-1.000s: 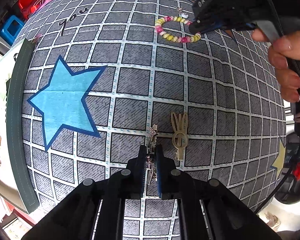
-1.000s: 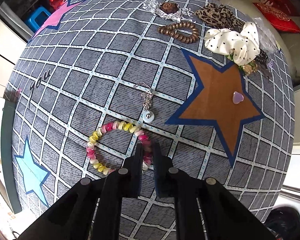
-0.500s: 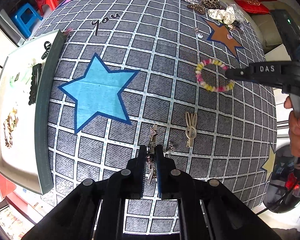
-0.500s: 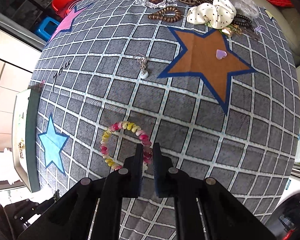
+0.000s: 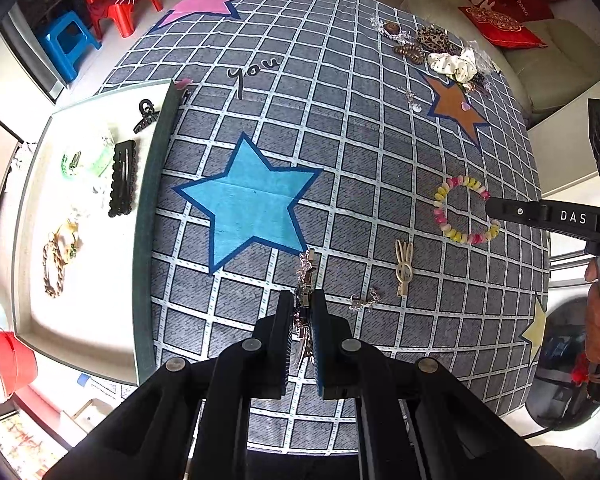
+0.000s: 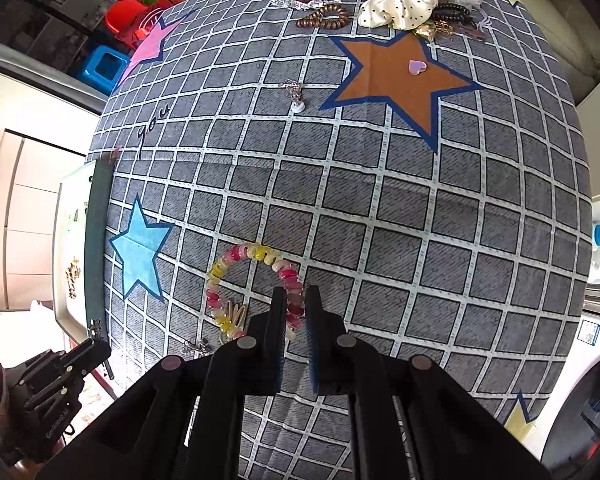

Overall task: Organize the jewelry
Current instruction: 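Carry both items into the white tray and open both grippers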

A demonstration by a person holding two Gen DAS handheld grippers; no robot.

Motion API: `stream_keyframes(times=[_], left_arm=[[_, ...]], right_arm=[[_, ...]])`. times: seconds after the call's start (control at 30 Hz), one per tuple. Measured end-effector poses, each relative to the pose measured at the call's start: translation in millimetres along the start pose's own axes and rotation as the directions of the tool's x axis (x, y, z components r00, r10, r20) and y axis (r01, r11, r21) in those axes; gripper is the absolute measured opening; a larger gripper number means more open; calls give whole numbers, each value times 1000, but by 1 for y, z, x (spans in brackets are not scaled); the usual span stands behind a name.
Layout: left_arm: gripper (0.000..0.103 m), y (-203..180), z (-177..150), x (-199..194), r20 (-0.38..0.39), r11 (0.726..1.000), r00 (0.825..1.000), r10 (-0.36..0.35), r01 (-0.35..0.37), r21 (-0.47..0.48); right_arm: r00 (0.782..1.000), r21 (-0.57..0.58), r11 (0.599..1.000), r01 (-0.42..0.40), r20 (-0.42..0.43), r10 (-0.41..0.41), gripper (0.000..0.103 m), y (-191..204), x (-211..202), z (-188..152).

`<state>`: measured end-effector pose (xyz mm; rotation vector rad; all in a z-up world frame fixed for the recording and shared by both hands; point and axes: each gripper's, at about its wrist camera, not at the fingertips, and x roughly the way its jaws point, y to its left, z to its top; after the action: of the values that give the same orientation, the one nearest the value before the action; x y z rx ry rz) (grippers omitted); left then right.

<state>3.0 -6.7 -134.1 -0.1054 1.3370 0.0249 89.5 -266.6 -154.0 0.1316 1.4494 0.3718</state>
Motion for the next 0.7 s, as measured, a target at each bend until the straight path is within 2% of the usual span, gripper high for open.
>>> stream_keyframes(times=[0.2,0.33,0.7], left_arm=[[16,34,4,-11,16,999,1000,-16,16,36],[16,68,1,-18,21,999,1000,-14,13,30],[16,178,-22,-25,20,995,999,45,-43,-94]], right_arm=[[999,15,1000,1,38,-1,10,33,-8,-3],[999,12,1000,-11,49,10,10,70,-7,-4],[998,-174,983,-58,-11,57,10,212,34,-4]])
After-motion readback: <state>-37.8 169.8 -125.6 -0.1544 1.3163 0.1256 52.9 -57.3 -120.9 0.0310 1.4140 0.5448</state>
